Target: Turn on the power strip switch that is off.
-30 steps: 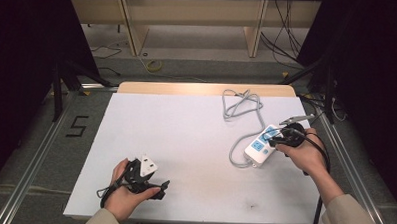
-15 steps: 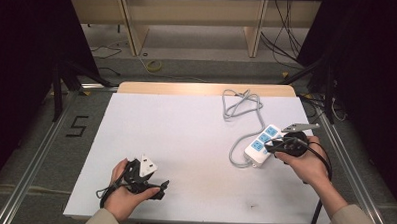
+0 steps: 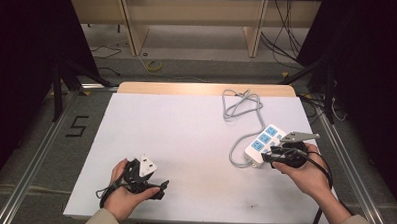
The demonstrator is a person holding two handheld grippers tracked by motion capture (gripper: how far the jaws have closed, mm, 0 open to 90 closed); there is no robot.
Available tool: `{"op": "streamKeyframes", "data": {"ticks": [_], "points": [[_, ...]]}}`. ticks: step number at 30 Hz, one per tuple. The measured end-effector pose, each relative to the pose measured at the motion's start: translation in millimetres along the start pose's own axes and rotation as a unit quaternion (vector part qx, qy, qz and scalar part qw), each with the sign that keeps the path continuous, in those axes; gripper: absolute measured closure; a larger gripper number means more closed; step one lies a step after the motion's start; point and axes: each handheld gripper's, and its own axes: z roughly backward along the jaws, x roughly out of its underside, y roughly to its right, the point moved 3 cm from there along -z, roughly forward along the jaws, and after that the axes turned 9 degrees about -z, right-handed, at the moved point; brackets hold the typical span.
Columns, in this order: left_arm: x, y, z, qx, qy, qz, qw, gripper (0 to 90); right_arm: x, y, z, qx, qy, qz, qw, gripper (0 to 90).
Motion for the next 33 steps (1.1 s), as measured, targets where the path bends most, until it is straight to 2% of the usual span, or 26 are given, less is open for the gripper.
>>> {"op": "streamKeyframes", "data": {"ticks": [8, 13, 18, 29, 33], "points": [[0.6, -0.1, 0.2, 0.001, 0.0, 0.001, 1.0, 8.3, 17.2, -7.8, 11.6, -0.014, 0.021, 0.001, 0.9997, 43.6], [0.6, 0.4, 0.2, 0.002, 0.0, 0.001, 1.0, 8.3, 30.0, -11.3, 16.7, -0.023, 0.021, 0.0, 0.9995, 39.5], [0.9, 0.4, 0.1, 0.002, 0.0, 0.002, 1.0, 8.3, 41.1, -14.1, 21.7, -0.032, 0.03, 0.01, 0.999, 35.8], [0.8, 0.4, 1.0, 0.002, 0.002, 0.001, 1.0, 8.3, 59.8, -18.9, 35.6, -0.046, 0.061, 0.014, 0.9969, 34.1], [0.8, 0.7, 1.8, 0.003, 0.001, -0.001, 1.0, 8.3, 65.4, -20.4, 37.5, -0.047, 0.059, 0.016, 0.997, 33.4]]}}
